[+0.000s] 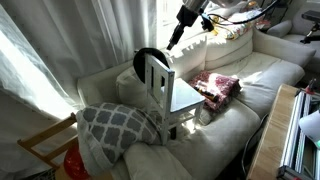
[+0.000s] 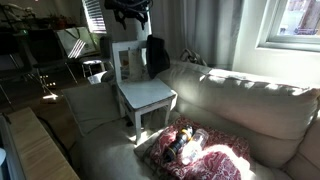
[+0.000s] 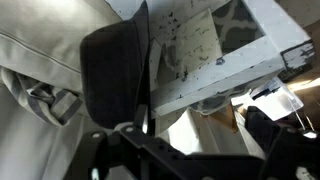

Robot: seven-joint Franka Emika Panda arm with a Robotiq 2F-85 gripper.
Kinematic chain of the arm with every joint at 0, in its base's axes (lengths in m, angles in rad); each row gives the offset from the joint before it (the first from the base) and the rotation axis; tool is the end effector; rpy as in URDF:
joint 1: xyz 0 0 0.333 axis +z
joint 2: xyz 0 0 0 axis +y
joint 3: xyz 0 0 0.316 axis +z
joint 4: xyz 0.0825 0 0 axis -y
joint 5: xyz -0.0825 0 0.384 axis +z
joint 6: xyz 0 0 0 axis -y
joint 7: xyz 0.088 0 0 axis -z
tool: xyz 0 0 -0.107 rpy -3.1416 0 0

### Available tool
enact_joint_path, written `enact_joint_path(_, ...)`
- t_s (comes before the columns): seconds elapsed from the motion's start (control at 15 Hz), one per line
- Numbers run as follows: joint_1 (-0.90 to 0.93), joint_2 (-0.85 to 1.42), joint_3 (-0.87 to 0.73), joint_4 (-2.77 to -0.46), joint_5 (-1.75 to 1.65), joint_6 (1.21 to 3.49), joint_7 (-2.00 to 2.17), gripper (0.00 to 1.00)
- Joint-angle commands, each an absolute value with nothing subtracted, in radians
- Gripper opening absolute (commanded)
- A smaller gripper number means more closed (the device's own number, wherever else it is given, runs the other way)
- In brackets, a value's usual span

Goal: Put the hat onto the chair then turn it over

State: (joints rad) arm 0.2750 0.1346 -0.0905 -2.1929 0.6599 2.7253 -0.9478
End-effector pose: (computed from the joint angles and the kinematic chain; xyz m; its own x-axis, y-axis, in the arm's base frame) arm 0.5715 0.0843 0.3618 0.7297 0.4630 0.5032 0.5583 -0.8283 -0.0475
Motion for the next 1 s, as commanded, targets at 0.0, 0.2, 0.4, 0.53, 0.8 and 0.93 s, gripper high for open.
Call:
enact_joint_path(0.0, 0.271, 0.178, -0.083, -2.15, 0.713, 2.725, -1.0, 1.0)
enact_joint_path(0.2, 0.261, 0.257, -0.075, -2.072, 0.771, 2.724, -1.06, 1.0)
enact_joint_path(0.4, 0.259, 0.264, -0.074, -2.06, 0.774, 2.722, -1.062, 1.0)
enact_joint_path(0.53, 0.254, 0.31, -0.075, -2.028, 0.804, 2.763, -1.04, 1.0)
enact_joint_path(0.8, 0.23, 0.385, -0.059, -1.96, 0.877, 2.831, -1.058, 1.0)
enact_joint_path(0.93, 0.222, 0.425, -0.054, -1.924, 0.904, 2.843, -1.063, 1.0)
